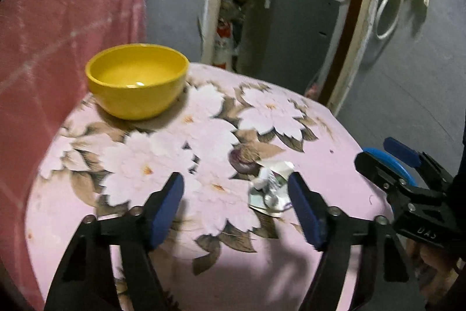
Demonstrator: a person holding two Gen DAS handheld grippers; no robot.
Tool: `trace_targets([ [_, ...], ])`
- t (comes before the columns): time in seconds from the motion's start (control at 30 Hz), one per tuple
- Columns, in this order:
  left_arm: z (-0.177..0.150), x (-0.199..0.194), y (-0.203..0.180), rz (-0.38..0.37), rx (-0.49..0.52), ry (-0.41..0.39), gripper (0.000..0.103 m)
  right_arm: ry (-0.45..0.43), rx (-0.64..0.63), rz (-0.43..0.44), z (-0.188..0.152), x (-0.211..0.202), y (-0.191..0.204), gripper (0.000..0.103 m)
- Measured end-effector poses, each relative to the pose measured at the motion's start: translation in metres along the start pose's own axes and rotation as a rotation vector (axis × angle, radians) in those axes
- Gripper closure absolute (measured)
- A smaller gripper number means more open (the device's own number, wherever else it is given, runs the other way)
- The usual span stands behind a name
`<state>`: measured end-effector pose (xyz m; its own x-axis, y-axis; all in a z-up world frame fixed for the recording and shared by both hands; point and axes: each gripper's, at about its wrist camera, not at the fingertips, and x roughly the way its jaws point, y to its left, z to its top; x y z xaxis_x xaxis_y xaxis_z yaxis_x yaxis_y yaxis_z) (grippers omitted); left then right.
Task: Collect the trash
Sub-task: 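Grasp a silver foil wrapper with the left tool while the right tool grasps the cork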
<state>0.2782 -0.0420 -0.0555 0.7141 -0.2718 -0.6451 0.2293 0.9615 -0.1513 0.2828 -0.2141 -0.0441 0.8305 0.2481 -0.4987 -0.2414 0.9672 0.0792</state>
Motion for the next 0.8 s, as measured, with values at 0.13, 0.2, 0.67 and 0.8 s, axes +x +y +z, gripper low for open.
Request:
trace_targets([
  [0.13, 0.001, 0.017, -0.005, -0.04, -0.013, 0.069, 0.06, 0.027, 0.004, 0.006, -0.002, 0.007, -0.002, 0.015],
  [0.2, 0.002, 0.025, -0.006, -0.054, -0.027, 0.101, 0.066, 0.038, 0.004, 0.005, -0.003, 0.01, -0.003, 0.015],
  [0.67, 0.005, 0.032, 0.011, -0.056, -0.106, 0.145, 0.093, 0.139, -0.01, 0.029, -0.006, 0.033, 0.0, 0.018],
  [0.8, 0.005, 0.029, 0.02, -0.006, -0.113, 0.157, 0.094, 0.201, -0.034, 0.055, -0.008, 0.043, 0.008, 0.026],
])
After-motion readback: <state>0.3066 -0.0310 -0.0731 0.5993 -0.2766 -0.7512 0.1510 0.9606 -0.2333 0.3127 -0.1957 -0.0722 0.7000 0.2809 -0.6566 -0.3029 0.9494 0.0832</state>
